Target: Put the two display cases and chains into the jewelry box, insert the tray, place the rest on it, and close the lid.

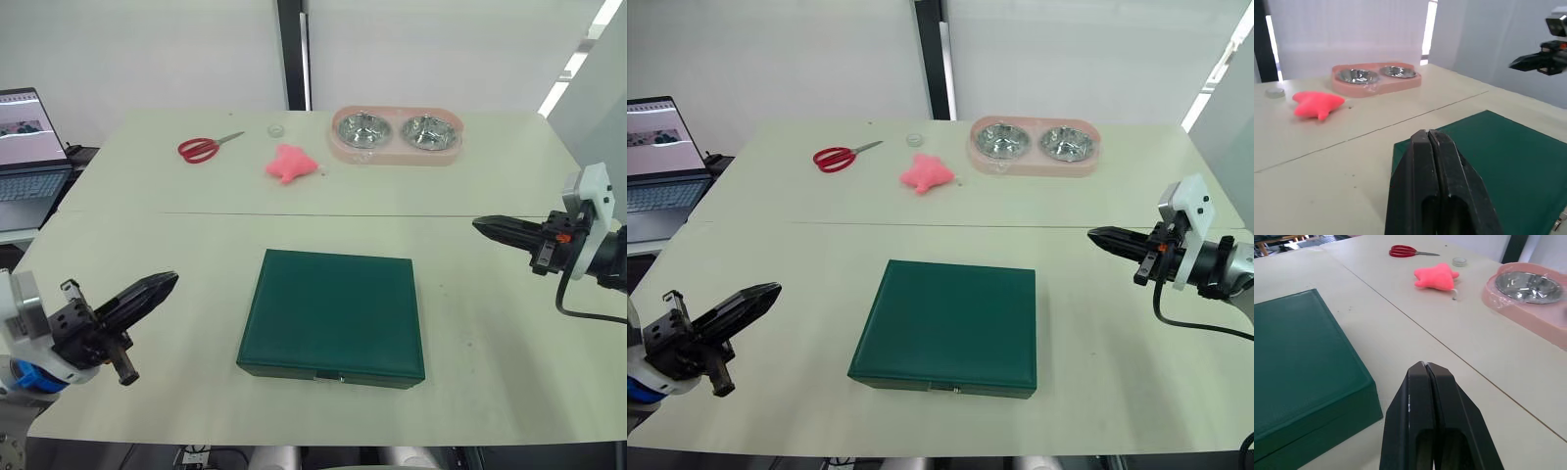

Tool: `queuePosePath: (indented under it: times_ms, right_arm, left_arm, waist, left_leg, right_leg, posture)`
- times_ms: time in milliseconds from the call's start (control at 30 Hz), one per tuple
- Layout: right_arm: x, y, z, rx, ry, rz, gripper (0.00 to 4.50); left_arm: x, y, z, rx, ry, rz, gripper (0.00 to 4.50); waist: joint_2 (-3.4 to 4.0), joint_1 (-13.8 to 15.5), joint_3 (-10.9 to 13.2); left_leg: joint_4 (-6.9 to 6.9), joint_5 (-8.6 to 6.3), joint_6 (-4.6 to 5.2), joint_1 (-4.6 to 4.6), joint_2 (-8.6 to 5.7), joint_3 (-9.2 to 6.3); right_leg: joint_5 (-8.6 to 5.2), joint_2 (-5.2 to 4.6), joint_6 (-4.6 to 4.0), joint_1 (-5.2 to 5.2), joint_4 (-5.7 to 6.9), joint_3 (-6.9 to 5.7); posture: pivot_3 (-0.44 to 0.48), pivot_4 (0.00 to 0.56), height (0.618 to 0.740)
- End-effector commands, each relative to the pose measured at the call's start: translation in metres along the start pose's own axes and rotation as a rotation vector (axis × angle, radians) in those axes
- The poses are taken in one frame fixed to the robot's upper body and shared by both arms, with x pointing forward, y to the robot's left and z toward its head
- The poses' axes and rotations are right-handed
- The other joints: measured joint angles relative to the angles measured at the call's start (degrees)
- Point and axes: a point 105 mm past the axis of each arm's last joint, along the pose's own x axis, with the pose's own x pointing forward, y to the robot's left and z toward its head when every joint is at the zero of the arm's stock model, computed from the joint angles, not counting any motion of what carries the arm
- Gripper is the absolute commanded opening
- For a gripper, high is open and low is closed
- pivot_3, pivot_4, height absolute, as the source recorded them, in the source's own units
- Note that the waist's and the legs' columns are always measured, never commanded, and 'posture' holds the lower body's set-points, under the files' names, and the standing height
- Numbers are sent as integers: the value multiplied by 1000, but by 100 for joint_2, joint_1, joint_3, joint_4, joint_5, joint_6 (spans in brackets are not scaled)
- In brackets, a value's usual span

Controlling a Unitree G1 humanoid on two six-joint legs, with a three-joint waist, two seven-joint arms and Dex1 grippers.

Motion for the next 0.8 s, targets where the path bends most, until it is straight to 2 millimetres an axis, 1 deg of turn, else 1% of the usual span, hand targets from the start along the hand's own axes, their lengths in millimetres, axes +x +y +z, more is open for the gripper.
queuePosePath:
  times_ms: [33,167,233,300,400,500,633,700,800]
  right_arm:
    - [-15,-6,5,-112,-29,-111,33]
    - [-28,-9,-13,-149,13,-192,33]
    - [-37,-12,-24,-171,46,-237,33]
    - [-43,-15,-33,-188,67,-278,33]
    - [-49,-17,-45,-205,90,-326,33]
    - [-54,-20,-57,-212,103,-366,33]
    - [-52,-18,-69,-195,103,-379,33]
    - [-49,-15,-73,-186,103,-375,33]
    - [-45,-11,-81,-181,104,-371,33]
  left_arm:
    - [10,25,-5,9,52,122,0]
    - [19,32,-21,-43,124,154,0]
    - [20,38,-35,-53,218,182,0]
    - [19,42,-44,-54,260,207,0]
    - [11,53,-63,-76,380,289,0]
    - [5,57,-72,-59,408,306,0]
    - [-2,54,-80,-58,402,308,0]
    - [-6,53,-86,-17,441,328,0]
    - [-8,50,-88,8,439,313,0]
  waist:
    - [-4,29,1]
    - [-6,31,3]
    - [-7,31,4]
    - [-6,19,4]
    - [-5,-1,4]
    - [-5,-1,4]
    - [-4,1,5]
    - [-4,-2,5]
    - [-4,1,5]
  left_leg:
    - [0,0,0,-1,-1,0]
    - [0,0,0,-7,-5,8]
    - [0,0,-1,-6,-4,8]
    - [-2,0,-1,0,-3,7]
    - [-2,1,-2,5,-2,8]
    - [-3,1,-2,4,-2,9]
    - [-3,1,-3,4,-2,10]
    - [-3,1,-3,5,-2,10]
    - [-3,1,-3,5,-2,9]
  right_leg:
    - [0,0,0,0,0,0]
    - [0,-4,0,-2,-8,6]
    - [0,-3,1,-2,-6,6]
    - [0,-2,1,-2,-2,5]
    - [0,-2,1,1,2,6]
    - [0,-2,1,0,1,6]
    - [0,-3,1,1,0,7]
    - [0,-3,1,1,1,7]
    - [0,-3,1,1,1,6]
  posture:
    - [0,150,740]
    - [0,150,740]
    - [0,150,740]
    - [0,150,740]
    - [0,150,740]
    - [0,150,740]
    - [0,150,740]
    - [0,150,740]
    - [0,150,740]
